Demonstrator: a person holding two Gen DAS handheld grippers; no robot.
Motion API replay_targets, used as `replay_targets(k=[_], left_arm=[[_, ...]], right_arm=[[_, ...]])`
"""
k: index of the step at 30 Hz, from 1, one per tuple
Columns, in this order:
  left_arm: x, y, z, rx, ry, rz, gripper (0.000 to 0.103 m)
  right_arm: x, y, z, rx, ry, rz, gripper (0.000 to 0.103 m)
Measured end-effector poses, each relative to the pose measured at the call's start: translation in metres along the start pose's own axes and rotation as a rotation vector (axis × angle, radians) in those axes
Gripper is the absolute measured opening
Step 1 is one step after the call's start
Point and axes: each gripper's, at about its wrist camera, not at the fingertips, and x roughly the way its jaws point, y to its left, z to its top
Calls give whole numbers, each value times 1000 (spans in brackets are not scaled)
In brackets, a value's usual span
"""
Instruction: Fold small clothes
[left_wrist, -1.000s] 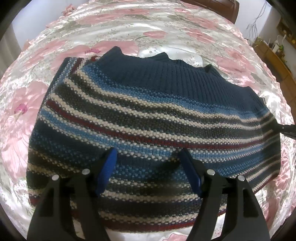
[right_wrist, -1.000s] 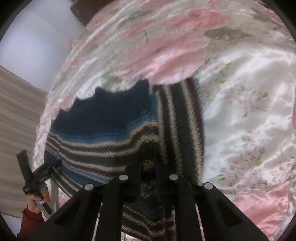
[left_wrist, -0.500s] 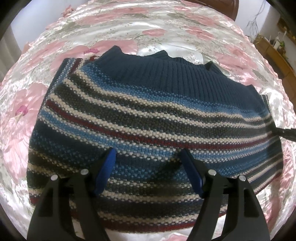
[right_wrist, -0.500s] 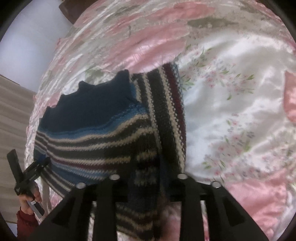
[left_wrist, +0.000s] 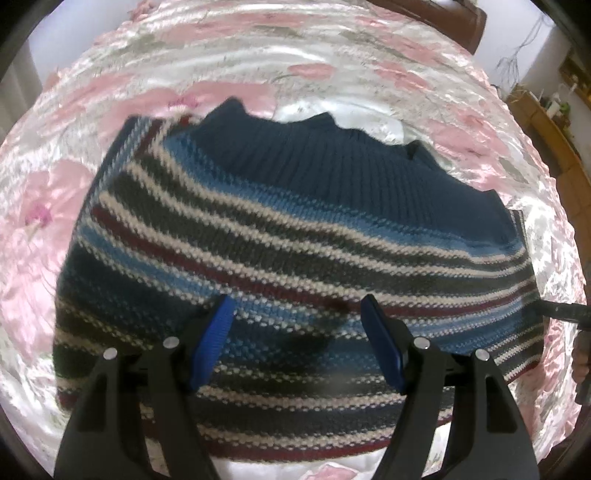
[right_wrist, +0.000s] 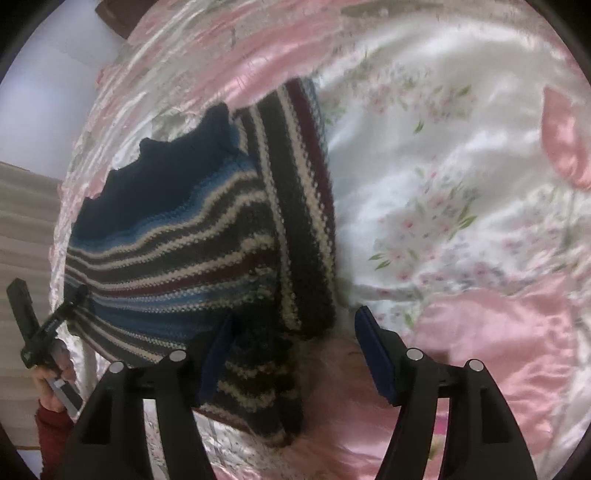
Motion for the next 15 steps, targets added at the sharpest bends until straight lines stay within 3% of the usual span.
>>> replay_targets(k=[2, 6, 8, 13, 15], left_arm=[[2, -1, -1, 18, 1, 2, 71], [4, -1, -2, 18, 2, 4, 71], [4, 0, -1, 12, 3, 0, 71], [-3, -1, -2, 19, 5, -4, 71], [-1, 0, -3, 21, 12, 3, 71]], right_arm=[[8, -1, 1, 15, -9, 15, 68], [16, 2, 2, 35, -10, 64, 42], [11, 9, 1, 4, -20, 70, 35], [-25, 23, -6, -50, -114, 125, 31], [-29, 26, -8, -57, -127, 109, 31]])
